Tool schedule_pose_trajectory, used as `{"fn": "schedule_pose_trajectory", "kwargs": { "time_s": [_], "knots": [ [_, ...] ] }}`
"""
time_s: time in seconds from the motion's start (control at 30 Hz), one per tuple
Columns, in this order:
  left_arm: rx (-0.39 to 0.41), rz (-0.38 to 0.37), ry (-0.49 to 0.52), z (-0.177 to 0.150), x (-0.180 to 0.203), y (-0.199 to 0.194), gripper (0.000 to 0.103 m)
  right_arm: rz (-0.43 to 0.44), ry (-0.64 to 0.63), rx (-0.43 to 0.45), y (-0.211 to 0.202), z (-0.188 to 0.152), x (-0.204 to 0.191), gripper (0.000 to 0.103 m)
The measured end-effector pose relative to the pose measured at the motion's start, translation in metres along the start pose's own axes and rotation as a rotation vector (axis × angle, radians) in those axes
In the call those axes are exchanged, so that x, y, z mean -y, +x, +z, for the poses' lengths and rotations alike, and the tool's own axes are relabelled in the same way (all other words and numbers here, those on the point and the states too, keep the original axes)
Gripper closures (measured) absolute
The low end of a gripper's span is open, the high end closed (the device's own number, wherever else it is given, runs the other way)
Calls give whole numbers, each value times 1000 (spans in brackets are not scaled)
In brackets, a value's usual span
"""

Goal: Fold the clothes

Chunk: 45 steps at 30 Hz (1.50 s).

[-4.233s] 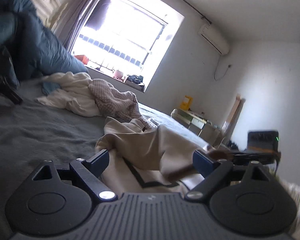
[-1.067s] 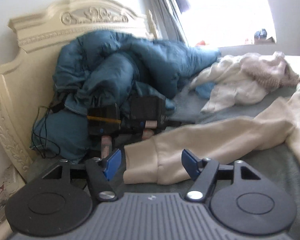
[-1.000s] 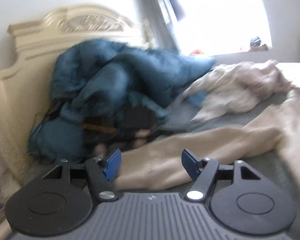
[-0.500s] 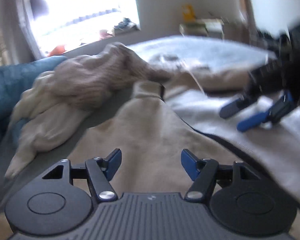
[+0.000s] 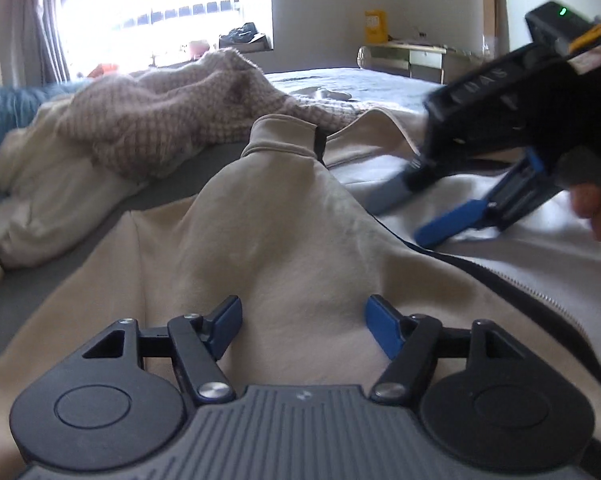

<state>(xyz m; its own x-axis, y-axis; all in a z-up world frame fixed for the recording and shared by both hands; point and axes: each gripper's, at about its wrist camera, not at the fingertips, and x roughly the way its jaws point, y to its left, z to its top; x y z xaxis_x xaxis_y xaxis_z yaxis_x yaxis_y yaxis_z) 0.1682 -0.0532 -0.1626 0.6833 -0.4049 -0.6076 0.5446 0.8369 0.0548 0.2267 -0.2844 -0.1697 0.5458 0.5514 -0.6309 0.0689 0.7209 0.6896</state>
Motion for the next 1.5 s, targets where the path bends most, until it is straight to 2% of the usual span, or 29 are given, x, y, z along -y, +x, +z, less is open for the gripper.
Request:
{"fn": "schedule_pose_trajectory", "kwargs": {
  "time_s": [0.2, 0.3, 0.5, 0.63, 1.13, 1.27, 1.37, 1.4, 1.5],
  "knots": [
    [21, 26, 32, -3, 6, 1, 32, 134, 109, 28, 29, 31, 14, 46],
    [27, 16, 17, -4, 5, -1, 32, 201, 126, 26, 41, 42, 20, 48],
    [33, 8, 5, -4, 3, -2, 32, 319, 119, 5, 61, 58, 21, 47],
    [34, 6, 1, -4, 2, -2, 31, 388, 62, -13, 68, 63, 15, 46],
    [34, -7, -23, -3, -1, -2, 30, 521, -40, -187, 32, 20, 26, 48],
    [32, -4, -21, -2, -2, -1, 29, 565, -23, -141, 17, 12, 28, 46],
    [29, -3, -25, -1, -2, -1, 29, 672, 23, -87, 4, 6, 34, 46],
    [29, -8, -34, 0, -3, -2, 29, 685, 28, -67, 0, 5, 35, 46],
    [57, 35, -41, 6, -3, -15, 30, 643, 31, 13, -10, 5, 39, 46]
  ]
}}
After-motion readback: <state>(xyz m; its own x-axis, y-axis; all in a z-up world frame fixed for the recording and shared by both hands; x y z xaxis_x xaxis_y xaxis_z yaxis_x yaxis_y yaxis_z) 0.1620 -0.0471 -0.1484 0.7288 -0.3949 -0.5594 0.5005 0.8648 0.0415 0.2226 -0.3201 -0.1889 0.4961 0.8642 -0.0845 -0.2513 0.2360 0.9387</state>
